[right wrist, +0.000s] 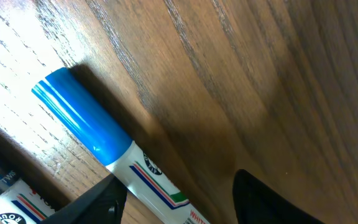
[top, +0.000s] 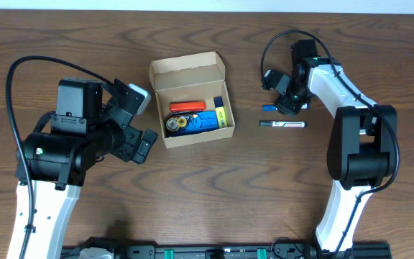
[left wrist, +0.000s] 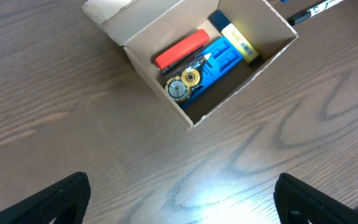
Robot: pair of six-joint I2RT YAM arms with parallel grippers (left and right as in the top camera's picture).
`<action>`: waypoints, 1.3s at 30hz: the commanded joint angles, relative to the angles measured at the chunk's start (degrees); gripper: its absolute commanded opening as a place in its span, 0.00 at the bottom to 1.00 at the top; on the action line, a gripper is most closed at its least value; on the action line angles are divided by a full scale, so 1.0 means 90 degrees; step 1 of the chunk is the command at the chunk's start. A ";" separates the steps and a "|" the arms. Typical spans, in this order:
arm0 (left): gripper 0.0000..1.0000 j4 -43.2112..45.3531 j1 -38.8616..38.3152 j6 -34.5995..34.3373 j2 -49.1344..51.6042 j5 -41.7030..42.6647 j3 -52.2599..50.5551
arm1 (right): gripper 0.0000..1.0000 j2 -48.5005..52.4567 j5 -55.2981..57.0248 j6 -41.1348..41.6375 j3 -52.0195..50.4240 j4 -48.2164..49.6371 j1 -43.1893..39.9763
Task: Pack container
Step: 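Grasp the blue-capped whiteboard marker with the right gripper, then move the blue marker left and lower it into the box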
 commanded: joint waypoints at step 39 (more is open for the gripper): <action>0.95 -0.0012 0.0029 -0.0046 0.0000 0.0092 0.0073 | 0.01 -0.2441 -0.0527 0.1569 0.0486 0.0442 0.1661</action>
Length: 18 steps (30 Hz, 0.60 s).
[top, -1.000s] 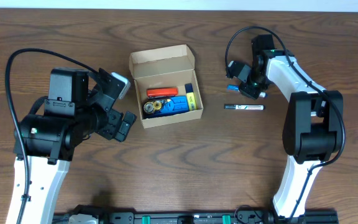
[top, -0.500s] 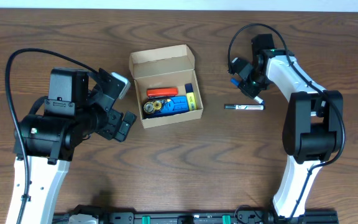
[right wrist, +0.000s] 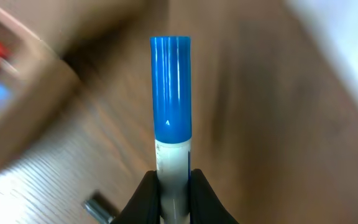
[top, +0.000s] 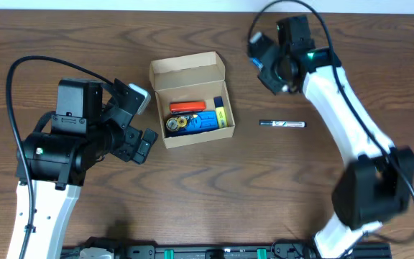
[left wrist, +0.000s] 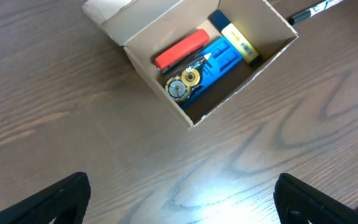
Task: Pack container
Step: 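Move the blue marker left and lower it into the box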
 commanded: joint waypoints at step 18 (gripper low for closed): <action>0.95 -0.0012 0.0032 -0.0044 0.0000 0.0090 0.0073 | 0.01 0.0760 -0.2140 -0.4131 0.0078 -0.0027 0.1834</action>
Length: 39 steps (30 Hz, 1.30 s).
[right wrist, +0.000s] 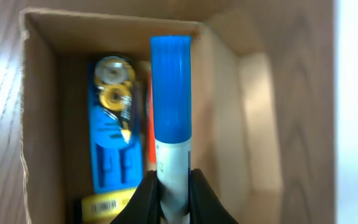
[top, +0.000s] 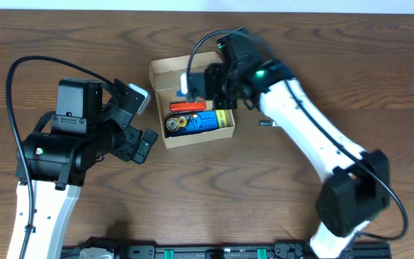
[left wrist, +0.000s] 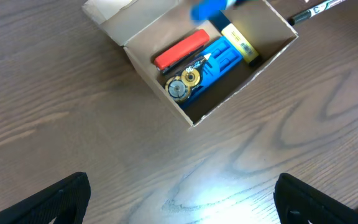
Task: Pack container
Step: 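Move the blue marker left and lower it into the box, then open the right gripper and withdraw from the box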
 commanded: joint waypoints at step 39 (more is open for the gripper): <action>0.95 -0.0012 0.0029 -0.0044 0.0000 0.0092 0.0073 | 0.56 -0.1523 0.1664 0.2239 -0.0029 0.0158 0.0240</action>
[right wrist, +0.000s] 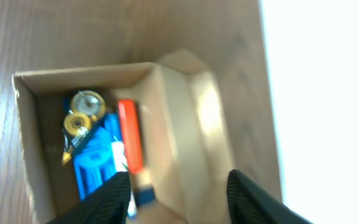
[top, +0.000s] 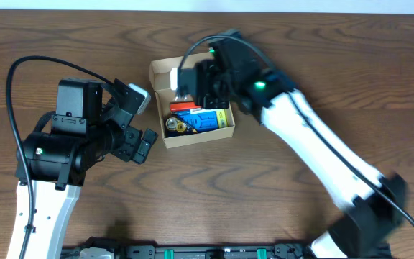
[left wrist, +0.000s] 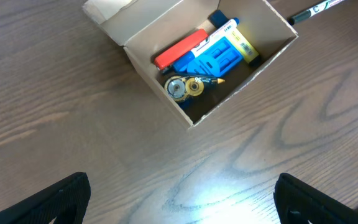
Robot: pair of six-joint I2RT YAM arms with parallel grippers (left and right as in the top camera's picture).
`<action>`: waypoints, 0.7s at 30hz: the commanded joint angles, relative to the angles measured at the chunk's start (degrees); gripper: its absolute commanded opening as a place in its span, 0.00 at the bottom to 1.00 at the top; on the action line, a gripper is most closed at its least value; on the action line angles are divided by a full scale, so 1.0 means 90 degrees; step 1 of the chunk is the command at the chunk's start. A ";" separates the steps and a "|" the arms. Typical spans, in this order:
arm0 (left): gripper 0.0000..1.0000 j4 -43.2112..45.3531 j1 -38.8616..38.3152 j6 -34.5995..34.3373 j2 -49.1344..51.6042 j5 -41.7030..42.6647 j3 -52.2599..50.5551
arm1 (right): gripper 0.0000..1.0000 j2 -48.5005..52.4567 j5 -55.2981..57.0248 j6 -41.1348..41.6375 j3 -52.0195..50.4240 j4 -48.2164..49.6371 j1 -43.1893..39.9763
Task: Pack container
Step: 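Open the right gripper and withdraw from the box, then grasp the black-capped whiteboard marker with the right gripper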
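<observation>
The open cardboard box (top: pixel 165 72) holds a red item (left wrist: pixel 180 48), a blue item (left wrist: pixel 219 61), two gold discs (left wrist: pixel 185 86) and a yellow item (left wrist: pixel 244 45). A blue-capped white marker (left wrist: pixel 215 32) lies in it along the red item; it also shows as the marker (right wrist: pixel 122 167) in the right wrist view. My right gripper (right wrist: pixel 182 202) hangs open above the box's far side, as does the right gripper (top: pixel 195 88) seen overhead, nothing between its fingers. My left gripper (left wrist: pixel 182 205) is open over bare table, near side of the box. A black-capped marker (left wrist: pixel 312 9) lies on the table right of the box.
The brown wooden table (top: pixel 214 194) runs to a pale back edge (top: pixel 336 6). My right arm (top: pixel 315 144) stretches across the table from the right and covers the spot beside the box in the overhead view. My left arm (top: pixel 56 144) stands at the left.
My right gripper held the blue-capped marker over the box; now it is open and the marker lies inside the box next to the red item. The left arm has not moved.
My right gripper was open around the blue-capped marker on the table right of the box. Then it was shut on the marker, lifted off the table. Then it held it over the box. Now the marker lies in the box and the gripper is open.
</observation>
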 commanded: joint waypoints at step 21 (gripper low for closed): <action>0.95 -0.0010 0.0032 -0.0044 0.0000 0.0092 0.0073 | 0.99 -0.0296 0.0925 0.1290 -0.0206 -0.2535 -0.2606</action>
